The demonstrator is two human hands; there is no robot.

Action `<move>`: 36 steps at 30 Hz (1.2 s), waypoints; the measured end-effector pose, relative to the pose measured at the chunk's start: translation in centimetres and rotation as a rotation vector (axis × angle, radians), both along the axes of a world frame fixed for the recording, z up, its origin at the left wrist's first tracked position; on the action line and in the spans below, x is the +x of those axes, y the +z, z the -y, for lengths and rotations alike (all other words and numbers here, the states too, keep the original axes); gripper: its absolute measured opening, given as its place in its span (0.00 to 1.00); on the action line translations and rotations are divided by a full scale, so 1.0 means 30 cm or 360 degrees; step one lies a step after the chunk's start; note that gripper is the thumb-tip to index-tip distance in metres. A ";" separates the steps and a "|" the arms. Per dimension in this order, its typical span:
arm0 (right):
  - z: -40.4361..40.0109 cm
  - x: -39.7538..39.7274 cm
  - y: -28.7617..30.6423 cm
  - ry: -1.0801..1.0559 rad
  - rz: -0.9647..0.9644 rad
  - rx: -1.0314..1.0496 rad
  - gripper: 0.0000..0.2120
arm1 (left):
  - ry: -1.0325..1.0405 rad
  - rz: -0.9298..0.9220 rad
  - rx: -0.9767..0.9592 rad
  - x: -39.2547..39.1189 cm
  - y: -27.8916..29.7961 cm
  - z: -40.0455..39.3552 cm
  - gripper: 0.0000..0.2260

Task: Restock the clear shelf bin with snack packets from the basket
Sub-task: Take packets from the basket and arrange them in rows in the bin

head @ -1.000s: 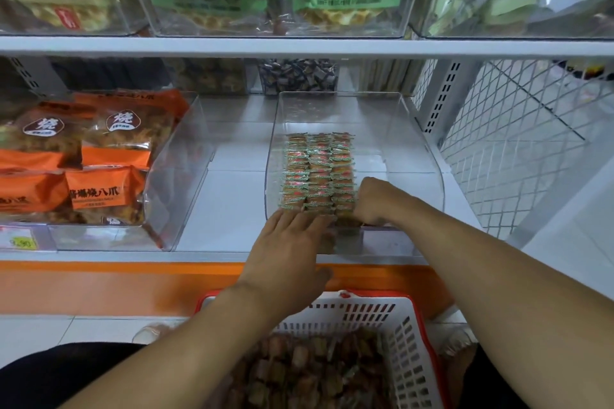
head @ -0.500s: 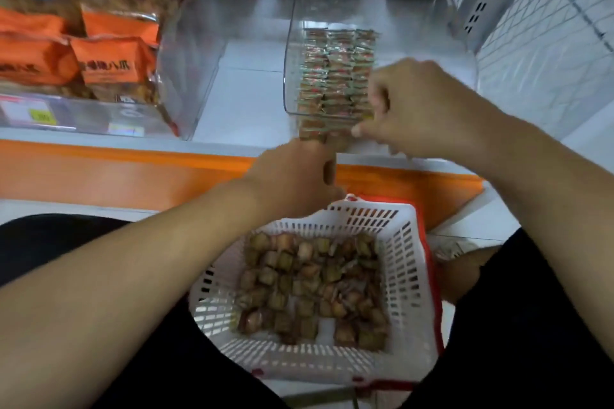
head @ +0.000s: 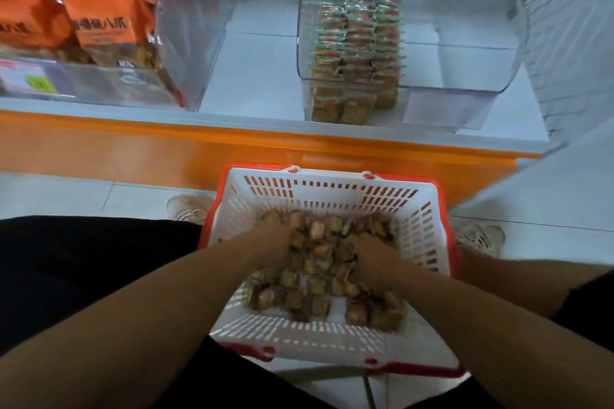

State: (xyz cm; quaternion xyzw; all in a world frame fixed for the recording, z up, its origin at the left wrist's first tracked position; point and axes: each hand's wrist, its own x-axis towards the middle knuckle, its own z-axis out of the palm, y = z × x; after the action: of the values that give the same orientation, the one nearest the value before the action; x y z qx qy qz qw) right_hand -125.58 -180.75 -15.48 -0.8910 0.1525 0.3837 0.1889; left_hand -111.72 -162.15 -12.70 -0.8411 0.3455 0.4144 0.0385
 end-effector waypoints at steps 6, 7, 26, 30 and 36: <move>-0.032 -0.036 -0.235 0.0122 -0.0023 -0.0142 0.52 | 0.0402 -0.0117 -0.0079 -0.034 -0.160 0.007 0.33; -0.038 -0.037 -0.257 0.0134 0.0014 -0.0185 0.50 | 0.0455 -0.0066 -0.0084 -0.051 -0.189 0.010 0.34; -0.043 -0.009 -0.333 0.0043 0.0107 0.0085 0.47 | 0.0838 -0.0361 -0.0468 -0.110 -0.409 0.010 0.41; -0.051 -0.021 -0.345 -0.0039 0.0142 0.0225 0.43 | 0.0919 -0.0523 -0.0335 -0.131 -0.412 0.037 0.47; -0.004 -0.020 -0.350 -0.0504 0.0188 0.0601 0.28 | 0.0814 -0.0387 -0.0268 -0.156 -0.401 0.053 0.36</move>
State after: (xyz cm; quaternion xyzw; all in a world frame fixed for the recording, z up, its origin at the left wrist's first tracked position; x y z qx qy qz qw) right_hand -126.17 -180.64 -25.98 -0.8258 0.2045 0.3182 0.4182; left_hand -116.39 -163.75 -24.74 -0.8452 0.1576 0.4783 -0.1788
